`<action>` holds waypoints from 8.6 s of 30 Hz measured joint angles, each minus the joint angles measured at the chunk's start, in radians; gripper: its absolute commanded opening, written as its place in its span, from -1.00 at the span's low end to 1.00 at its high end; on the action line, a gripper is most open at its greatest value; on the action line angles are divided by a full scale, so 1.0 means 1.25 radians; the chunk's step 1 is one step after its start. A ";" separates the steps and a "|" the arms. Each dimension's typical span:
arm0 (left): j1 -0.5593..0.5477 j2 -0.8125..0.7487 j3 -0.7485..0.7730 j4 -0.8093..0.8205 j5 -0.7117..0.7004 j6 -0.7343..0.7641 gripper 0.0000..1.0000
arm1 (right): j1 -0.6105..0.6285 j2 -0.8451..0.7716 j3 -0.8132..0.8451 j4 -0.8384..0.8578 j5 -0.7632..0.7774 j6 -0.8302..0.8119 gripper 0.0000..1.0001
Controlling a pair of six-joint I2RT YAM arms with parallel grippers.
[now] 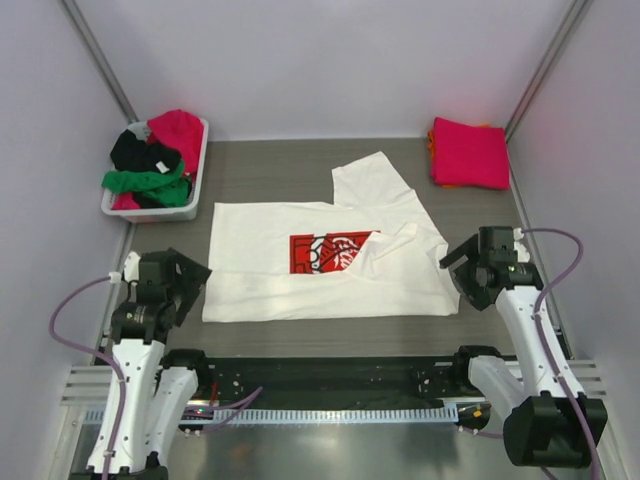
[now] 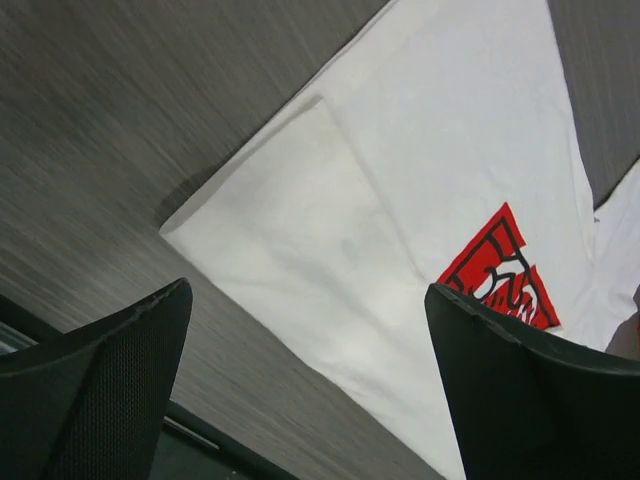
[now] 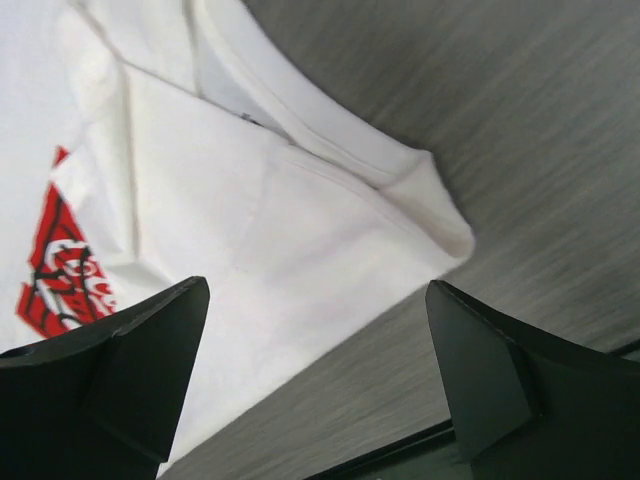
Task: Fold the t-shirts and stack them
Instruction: Fold the tshirt
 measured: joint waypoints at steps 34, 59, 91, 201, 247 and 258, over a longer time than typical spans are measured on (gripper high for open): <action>0.000 0.126 0.152 0.079 -0.047 0.421 0.91 | 0.092 1.533 1.479 0.482 -0.362 -0.295 0.34; 0.000 0.125 0.152 0.083 -0.057 0.424 0.94 | 0.127 1.482 1.381 0.477 -0.316 -0.415 -0.98; -0.040 1.380 1.133 0.003 -0.054 0.304 0.43 | 0.245 0.980 0.869 0.461 -0.281 -0.445 -0.98; -0.184 0.579 0.205 0.204 -0.277 0.231 0.71 | 0.233 -0.242 -0.074 0.096 0.135 0.057 0.56; -0.632 0.887 0.267 0.390 0.221 -0.084 0.66 | 0.257 1.505 1.403 0.535 -0.389 -0.023 0.66; -0.689 0.894 0.282 0.418 0.273 -0.186 0.66 | 0.277 1.588 1.469 0.700 -0.495 0.005 0.78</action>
